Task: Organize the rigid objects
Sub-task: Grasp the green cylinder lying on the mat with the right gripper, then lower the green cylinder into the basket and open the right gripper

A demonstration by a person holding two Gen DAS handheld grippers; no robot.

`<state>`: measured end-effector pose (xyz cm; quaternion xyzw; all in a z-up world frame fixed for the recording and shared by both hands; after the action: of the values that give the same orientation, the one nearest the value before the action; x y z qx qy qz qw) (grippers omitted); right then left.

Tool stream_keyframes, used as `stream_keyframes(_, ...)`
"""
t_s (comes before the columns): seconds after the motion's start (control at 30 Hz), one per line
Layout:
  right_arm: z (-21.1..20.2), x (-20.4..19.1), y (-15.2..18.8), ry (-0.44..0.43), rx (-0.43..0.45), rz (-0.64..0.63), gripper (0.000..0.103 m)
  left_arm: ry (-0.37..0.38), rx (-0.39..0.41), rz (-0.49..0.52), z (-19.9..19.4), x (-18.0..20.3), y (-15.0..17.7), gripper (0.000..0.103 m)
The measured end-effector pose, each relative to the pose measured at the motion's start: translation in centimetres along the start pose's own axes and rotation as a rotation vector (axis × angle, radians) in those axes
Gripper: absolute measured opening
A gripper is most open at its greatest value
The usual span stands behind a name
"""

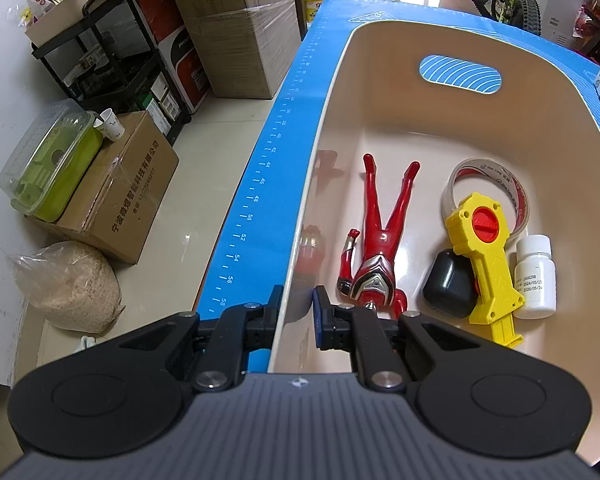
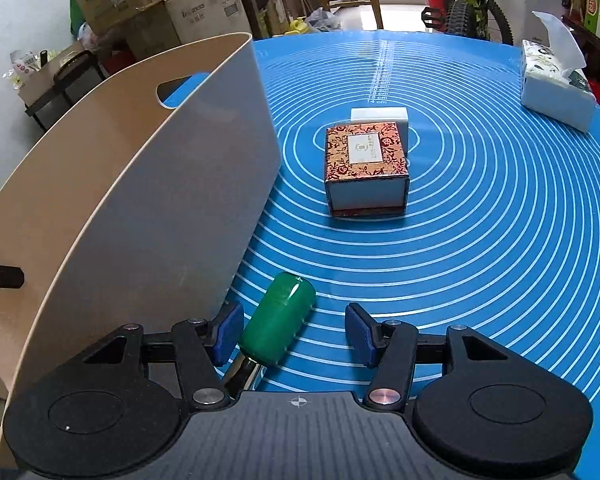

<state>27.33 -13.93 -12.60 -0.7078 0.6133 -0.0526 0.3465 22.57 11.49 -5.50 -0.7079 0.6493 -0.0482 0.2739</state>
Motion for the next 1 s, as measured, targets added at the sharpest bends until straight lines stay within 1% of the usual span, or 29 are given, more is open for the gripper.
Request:
stream_keyframes(0.1,-0.1,-0.5,0.2,0.038,0.005,0.003,0.061,-0.004,-0.001,0.001,0.0,0.0,0.0,0.017)
stream_keyframes(0.17,0.0,-0.7,0.2,0.079,0.001,0.009,0.062,-0.005,-0.001,0.000,0.0,0.1,0.0,0.017)
stream_keyframes(0.23,-0.1,-0.8,0.0,0.097,-0.001,0.019,0.060,-0.006,-0.001,0.001,0.0,0.1,0.0,0.017)
stream_keyframes(0.33,0.0,-1.1,0.0,0.098,0.001,0.053,0.046,-0.009,-0.001,0.002,0.1,0.1,0.0,0.017)
stream_keyframes(0.47,0.4,-2.0,0.1,0.143,0.008,0.037,0.040,-0.010,0.001,0.005,0.1,0.1,0.0,0.017)
stream_keyframes(0.5,0.4,-2.1,0.2,0.151,0.009,0.035,0.036,-0.010,0.001,0.005,0.1,0.1,0.0,0.017)
stream_keyframes(0.53,0.5,-2.4,0.2,0.158,0.006,0.023,0.034,-0.008,0.000,0.003,0.1,0.1,0.0,0.017)
stream_keyframes(0.77,-0.2,-2.5,0.5,0.185,0.025,0.013,0.034,-0.008,0.001,0.004,0.3,0.3,0.1,0.017)
stream_keyframes(0.83,-0.9,-2.6,0.3,0.190,0.049,0.006,0.034,-0.007,0.002,0.005,0.3,0.4,0.1,0.017)
stream_keyframes(1.0,-3.7,-3.0,-0.8,0.192,0.149,-0.004,0.034,-0.006,0.002,0.004,0.2,0.4,0.1,0.017)
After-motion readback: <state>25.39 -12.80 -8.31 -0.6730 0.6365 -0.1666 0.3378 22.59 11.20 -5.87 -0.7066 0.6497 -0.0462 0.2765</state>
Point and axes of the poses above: each gripper's, at about its wrist camera, not at the fingertips, and z roughly the way its jaws point, x to its right, y to its underside, the point moved 1 cm from there along z, roughly the way its jaws point, and after that the axes turned 9 degrees about -y, right-handed, at the moved point
